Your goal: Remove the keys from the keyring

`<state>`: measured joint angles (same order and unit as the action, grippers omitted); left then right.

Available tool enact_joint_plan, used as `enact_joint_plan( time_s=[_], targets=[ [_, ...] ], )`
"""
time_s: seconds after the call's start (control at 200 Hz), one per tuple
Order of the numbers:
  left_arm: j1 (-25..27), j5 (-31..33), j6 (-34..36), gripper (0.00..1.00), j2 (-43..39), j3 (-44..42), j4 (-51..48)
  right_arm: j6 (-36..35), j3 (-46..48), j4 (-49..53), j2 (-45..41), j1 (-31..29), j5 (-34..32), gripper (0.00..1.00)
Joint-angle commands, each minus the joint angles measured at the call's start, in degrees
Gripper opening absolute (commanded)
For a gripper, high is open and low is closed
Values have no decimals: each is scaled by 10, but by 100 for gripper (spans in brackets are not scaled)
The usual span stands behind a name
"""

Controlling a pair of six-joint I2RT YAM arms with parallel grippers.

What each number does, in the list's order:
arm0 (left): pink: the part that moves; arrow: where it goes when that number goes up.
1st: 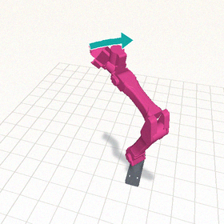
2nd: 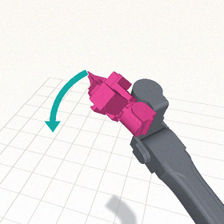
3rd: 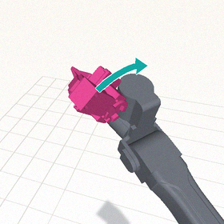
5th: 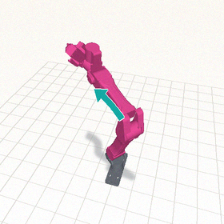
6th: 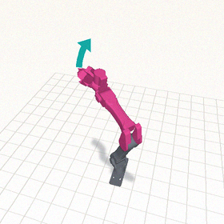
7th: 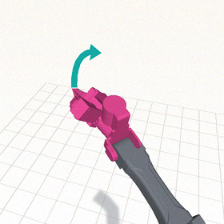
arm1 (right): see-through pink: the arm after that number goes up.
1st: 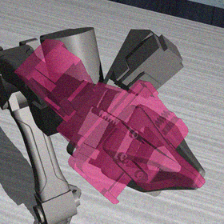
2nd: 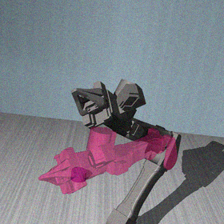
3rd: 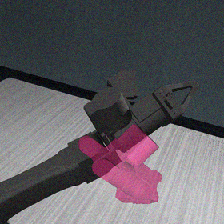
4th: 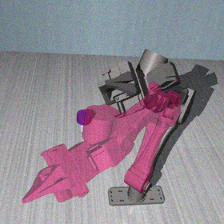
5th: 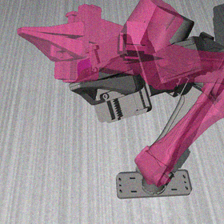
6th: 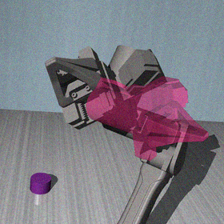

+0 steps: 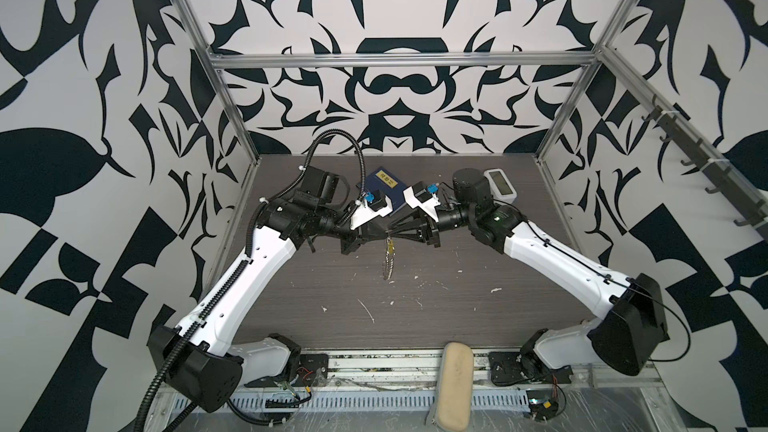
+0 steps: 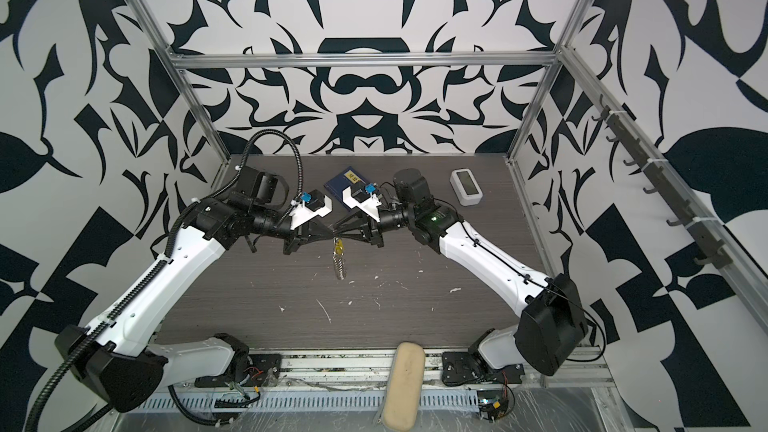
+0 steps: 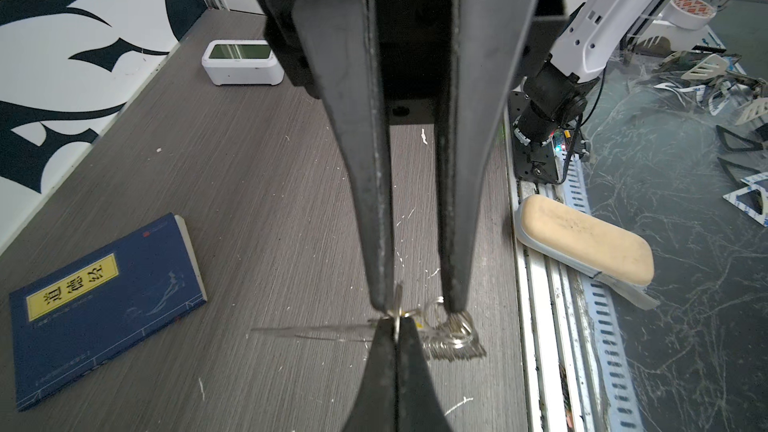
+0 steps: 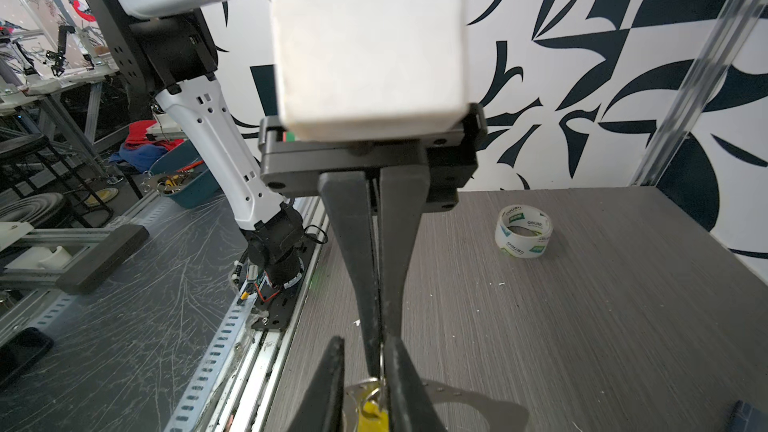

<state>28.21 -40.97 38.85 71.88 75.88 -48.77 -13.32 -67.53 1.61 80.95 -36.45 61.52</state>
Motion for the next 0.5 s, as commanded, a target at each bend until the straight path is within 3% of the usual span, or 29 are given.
enact_joint_plan(
  time_s=[0.0,0.205,0.495],
  targets=[
    [4,-17,12,0,4,9,-18,-29,-28,32,-3,-4,-7,21],
    [5,-15,15,0,4,8,-22,-60,-45,82,5,-8,-20,20],
    [8,-16,17,0,5,9,-25,-72,-54,100,13,-12,-23,9]
  ],
)
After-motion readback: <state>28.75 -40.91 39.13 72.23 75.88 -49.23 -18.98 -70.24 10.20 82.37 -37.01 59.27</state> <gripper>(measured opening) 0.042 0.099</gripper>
